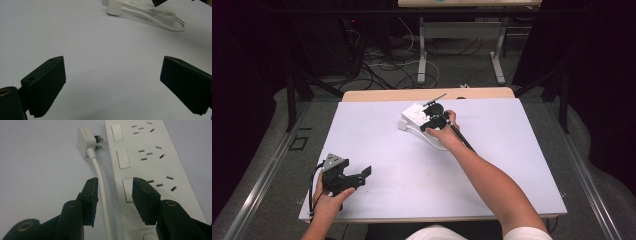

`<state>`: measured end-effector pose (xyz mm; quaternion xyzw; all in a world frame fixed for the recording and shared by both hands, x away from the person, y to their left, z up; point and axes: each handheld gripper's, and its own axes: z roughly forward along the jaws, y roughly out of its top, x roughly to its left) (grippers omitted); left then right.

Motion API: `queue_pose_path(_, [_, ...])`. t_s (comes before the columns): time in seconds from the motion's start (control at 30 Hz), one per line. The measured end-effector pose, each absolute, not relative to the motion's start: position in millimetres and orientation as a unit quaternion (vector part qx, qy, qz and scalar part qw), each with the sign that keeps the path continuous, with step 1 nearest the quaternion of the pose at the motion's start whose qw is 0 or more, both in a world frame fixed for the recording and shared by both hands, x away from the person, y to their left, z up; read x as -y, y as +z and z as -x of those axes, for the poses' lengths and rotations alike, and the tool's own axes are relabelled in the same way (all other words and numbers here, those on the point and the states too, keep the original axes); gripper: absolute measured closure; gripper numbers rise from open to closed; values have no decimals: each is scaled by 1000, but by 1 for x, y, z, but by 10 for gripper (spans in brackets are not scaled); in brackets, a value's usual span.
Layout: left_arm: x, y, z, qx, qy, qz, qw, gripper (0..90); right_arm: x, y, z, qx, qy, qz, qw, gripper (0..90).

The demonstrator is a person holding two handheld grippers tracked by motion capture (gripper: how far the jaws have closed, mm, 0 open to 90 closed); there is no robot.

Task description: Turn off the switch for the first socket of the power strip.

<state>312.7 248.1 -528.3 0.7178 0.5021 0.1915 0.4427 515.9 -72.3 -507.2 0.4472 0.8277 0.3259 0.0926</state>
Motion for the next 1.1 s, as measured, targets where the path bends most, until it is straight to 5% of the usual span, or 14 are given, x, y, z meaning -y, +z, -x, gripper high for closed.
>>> queue_pose_path(0.73, [-248,-528,-312,-504,189,-718,442,64,79,-474,-486,-850,307,-416,102,375])
queue_pose_path(1.1, [-248,-528,-312,-503,191,-717,442,65,76,-462,-456,-859,313,-395,94,148])
